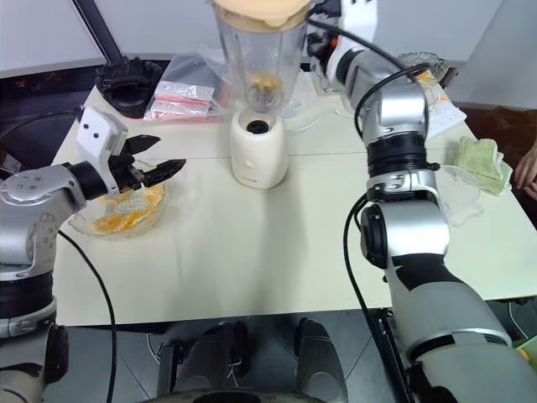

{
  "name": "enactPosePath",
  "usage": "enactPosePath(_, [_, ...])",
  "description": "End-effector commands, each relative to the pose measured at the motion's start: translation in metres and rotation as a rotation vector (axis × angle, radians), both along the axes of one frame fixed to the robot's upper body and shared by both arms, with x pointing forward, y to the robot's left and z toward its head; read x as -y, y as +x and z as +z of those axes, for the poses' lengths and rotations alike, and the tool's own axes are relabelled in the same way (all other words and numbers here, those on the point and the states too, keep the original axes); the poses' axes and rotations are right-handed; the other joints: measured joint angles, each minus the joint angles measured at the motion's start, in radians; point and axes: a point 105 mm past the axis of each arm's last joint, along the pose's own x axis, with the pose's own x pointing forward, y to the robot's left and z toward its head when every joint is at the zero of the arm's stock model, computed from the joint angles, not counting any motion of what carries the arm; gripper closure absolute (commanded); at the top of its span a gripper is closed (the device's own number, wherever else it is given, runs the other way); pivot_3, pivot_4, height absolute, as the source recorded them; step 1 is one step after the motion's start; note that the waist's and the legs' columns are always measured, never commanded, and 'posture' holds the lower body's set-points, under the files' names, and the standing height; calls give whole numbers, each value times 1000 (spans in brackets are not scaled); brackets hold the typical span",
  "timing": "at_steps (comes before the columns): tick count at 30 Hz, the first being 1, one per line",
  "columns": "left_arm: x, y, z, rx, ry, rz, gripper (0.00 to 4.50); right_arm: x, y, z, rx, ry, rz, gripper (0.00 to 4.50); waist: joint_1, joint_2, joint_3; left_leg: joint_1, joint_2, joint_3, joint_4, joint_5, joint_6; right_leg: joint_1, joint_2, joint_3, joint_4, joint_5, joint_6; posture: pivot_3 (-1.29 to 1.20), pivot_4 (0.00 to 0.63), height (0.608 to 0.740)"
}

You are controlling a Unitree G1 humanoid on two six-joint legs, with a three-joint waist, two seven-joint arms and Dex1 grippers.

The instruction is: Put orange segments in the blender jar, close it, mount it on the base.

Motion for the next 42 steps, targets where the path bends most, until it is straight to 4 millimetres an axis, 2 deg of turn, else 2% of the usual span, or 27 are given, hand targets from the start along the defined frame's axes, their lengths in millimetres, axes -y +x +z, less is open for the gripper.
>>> enactPosePath(1, [-11, -5, 21, 86, -6, 46, 733, -9, -8, 24, 104, 11, 33, 3633, 2, 0, 0, 0, 0, 0, 0, 0, 0, 0, 0, 0, 0, 0, 0, 0, 150, 740])
enactPosePath(7, [-12, -7, 19, 75, 0, 48, 733, -12, -6, 6, 56, -5, 31, 3633, -2, 0, 0, 1, 0, 1, 0, 0, 0, 1, -1, 0, -1, 0, -1, 0, 150, 740])
enactPosePath(13, [-7, -6, 18, 61, -31, 27, 733, -6, -7, -11, 8, -45, 16, 3633, -3, 0, 0, 5, 0, 1, 0, 1, -2, 2, -1, 0, 5, 0, -1, 0, 150, 740])
enactPosePath(20, [-2, 2, 23, 80, -81, 24, 733, -10, -2, -38, -64, -95, -11, 3633, -1, -1, -1, 7, 0, 1, 1, 1, -2, 3, -1, 0, 6, 0, -1, 0, 150, 740])
enactPosePath(33, [7, 7, 13, 73, -113, 24, 733, -9, 11, -59, -150, -184, -130, 3633, -2, -1, -2, 15, 0, 0, 1, 1, -3, 14, -1, 0, 5, -1, -3, 0, 150, 740])
enactPosePath(35, [6, 8, 12, 69, -117, 32, 670, -10, 11, -60, -148, -188, -130, 2574, -3, -1, -2, 18, 0, 0, 1, 1, -3, 16, -1, 0, 4, -2, -5, 0, 150, 740])
enactPosePath(38, [5, 10, 9, 63, -109, 43, 670, -9, 10, -60, -137, -208, -137, 1224, -3, -1, -2, 18, 0, 0, 1, 1, -3, 17, -1, 0, 2, -1, -5, 0, 150, 740])
enactPosePath(40, [6, 11, 8, 61, -116, 40, 670, -5, 4, -61, -98, -260, -142, 228, -3, -1, -2, 17, 0, 0, 1, 1, -3, 16, -1, 0, 1, -1, -5, 0, 150, 740])
enactPosePath(42, [7, 12, 7, 58, -129, 35, 670, -4, -5, -60, -34, -293, -127, 228, -1, -1, -2, 16, 0, 0, 0, 1, -3, 16, -1, 0, -1, 0, -3, 0, 150, 740])
